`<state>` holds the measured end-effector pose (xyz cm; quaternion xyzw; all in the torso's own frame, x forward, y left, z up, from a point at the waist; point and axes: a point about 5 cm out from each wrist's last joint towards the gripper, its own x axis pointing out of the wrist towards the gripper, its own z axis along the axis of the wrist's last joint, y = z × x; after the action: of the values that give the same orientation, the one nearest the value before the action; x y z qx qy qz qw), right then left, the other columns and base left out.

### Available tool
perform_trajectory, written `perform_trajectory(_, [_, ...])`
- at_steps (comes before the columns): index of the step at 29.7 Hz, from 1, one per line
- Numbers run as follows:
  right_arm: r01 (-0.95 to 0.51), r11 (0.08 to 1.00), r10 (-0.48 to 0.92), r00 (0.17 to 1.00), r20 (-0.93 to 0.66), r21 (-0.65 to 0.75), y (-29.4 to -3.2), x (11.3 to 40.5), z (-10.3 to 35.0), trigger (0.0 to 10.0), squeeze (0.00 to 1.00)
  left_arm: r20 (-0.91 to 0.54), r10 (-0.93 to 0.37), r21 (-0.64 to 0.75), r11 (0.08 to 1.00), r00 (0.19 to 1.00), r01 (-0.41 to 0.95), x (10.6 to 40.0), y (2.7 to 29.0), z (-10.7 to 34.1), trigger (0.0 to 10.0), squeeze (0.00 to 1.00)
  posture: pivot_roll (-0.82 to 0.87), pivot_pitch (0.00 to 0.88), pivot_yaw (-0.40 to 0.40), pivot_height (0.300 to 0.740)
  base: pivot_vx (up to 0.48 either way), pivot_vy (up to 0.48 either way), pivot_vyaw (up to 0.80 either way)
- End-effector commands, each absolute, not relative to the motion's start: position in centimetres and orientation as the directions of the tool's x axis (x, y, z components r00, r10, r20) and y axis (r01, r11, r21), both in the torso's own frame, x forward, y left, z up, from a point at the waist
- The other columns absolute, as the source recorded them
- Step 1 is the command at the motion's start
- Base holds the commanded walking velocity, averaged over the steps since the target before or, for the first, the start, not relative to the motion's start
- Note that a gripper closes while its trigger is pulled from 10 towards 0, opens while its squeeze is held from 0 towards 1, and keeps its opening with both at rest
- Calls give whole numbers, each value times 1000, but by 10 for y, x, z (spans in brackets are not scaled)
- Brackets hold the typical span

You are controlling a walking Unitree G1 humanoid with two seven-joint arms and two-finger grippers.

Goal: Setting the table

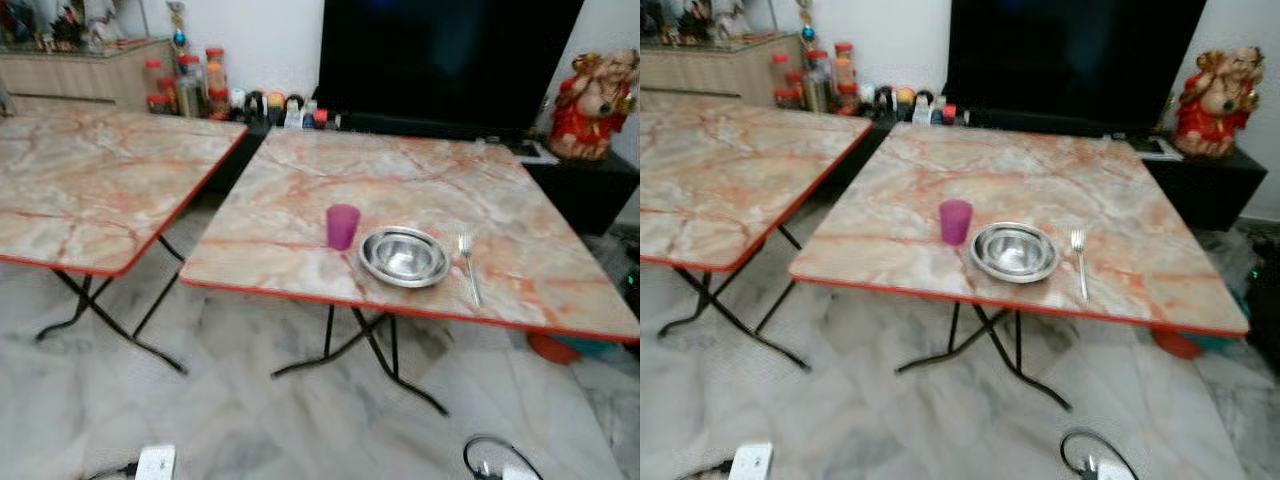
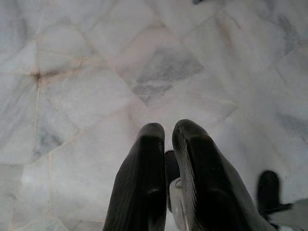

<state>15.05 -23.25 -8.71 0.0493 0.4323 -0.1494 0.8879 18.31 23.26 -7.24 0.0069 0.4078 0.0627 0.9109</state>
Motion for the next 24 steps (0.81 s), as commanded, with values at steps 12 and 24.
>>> perform_trajectory(12, [320,947,-239,606,-759,-43,-237,153,-84,10000,0,-737,94,35,994,669,-102,189,222,-72,10000,0,-48,2,-36,740,0,-308,353])
perform_trajectory(24, [324,946,-232,622,-748,-24,-235,157,-83,10000,0,-731,94,15,992,676,-122,192,220,-71,10000,0,-48,7,-38,740,0,0,0])
